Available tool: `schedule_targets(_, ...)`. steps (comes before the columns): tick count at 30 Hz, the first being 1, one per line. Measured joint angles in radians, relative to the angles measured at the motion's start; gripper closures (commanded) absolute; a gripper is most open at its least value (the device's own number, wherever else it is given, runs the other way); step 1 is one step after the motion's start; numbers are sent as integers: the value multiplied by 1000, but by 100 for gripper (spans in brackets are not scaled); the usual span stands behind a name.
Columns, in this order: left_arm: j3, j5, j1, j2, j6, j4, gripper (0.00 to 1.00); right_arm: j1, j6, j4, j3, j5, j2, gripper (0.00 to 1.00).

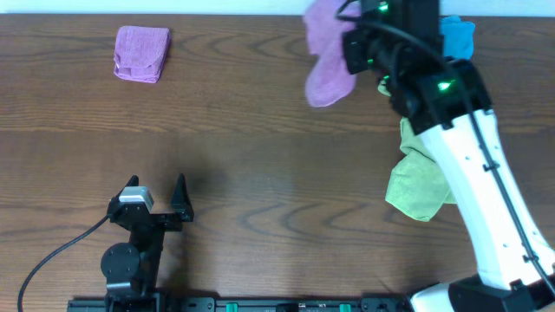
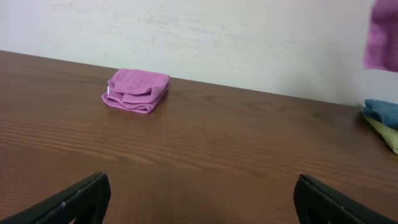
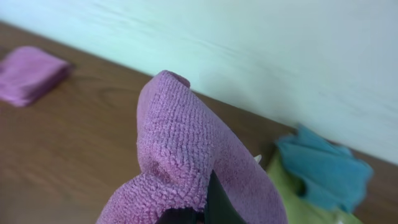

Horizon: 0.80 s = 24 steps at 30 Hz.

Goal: Fold the cloth
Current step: 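Lift the pink cloth with the right gripper and swing it toward table center, then lower the pink cloth onto the table center with the right gripper and release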

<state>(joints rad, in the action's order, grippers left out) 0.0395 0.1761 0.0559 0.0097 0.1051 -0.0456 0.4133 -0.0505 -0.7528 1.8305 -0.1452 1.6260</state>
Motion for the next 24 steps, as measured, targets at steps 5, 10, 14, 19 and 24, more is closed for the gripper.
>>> schedule_targets(5, 0, 0, 0, 0, 0, 0, 5, 106, 0, -6, 33, 15, 0, 99)
schedule_targets(10, 0, 0, 0, 0, 0, 0, 5, 165, 2, -35, 83, 23, -1, 65)
schedule_targets(14, 0, 0, 0, 0, 0, 0, 5, 159, -8, -163, 87, -10, 8, 1)
schedule_targets(19, 0, 0, 0, 0, 0, 0, 4, 139, -11, -307, 87, -95, 66, 1)
schedule_targets(24, 0, 0, 0, 0, 0, 0, 5, 116, -11, -364, 87, -117, 103, 1)
